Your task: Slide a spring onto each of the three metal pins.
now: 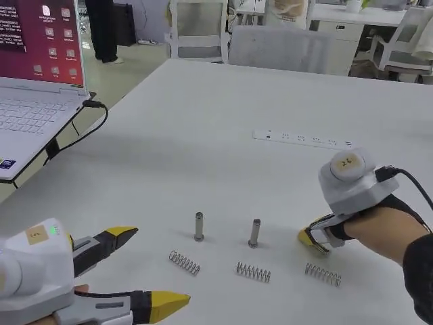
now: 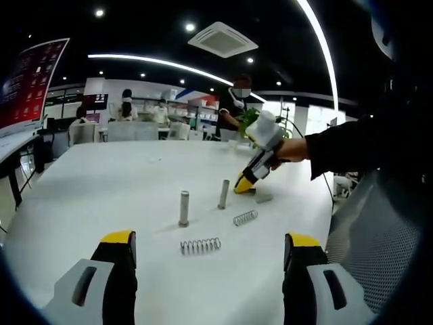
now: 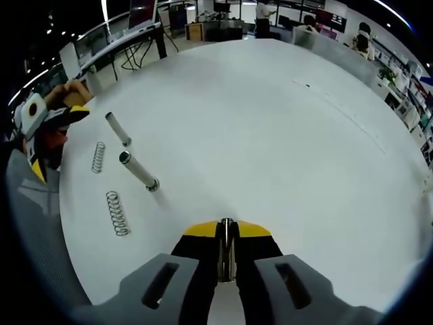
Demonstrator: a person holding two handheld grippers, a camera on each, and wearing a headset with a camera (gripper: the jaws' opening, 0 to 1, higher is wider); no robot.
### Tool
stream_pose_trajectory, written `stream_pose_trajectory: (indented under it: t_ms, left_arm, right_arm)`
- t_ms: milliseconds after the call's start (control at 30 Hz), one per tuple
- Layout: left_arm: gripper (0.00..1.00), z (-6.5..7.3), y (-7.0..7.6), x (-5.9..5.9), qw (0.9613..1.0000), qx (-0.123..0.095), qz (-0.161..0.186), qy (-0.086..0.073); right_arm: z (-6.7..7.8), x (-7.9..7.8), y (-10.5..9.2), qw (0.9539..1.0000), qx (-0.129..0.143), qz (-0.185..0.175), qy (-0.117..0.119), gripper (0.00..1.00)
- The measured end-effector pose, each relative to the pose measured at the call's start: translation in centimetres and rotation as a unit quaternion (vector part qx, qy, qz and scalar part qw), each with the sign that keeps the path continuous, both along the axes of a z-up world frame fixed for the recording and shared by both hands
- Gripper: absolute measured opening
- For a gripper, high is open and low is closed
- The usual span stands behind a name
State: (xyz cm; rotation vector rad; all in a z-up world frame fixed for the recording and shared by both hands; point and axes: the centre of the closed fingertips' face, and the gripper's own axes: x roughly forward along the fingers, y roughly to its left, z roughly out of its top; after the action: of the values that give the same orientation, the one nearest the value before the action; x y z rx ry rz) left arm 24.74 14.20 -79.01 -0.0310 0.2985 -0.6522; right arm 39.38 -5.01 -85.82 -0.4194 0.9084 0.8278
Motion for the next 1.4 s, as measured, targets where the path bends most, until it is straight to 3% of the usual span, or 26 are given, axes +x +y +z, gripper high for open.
stream_pose_trajectory:
  t_ms: [800, 1400]
  left_arm:
    - [0.86, 0.3, -0.2, 0.0, 0.9999, -0.001, -0.008, -0.007]
    - [0.86, 0.7, -0.5, -0.1, 0.9999, 0.001, -0.007, -0.010]
  right_arm:
    - [4.3, -2.0, 0.3, 0.9988, 0.033, -0.002, -0.035, 0.06]
    - [4.7, -2.6, -0.3, 0.9980, 0.042, -0.001, -0.047, 0.06]
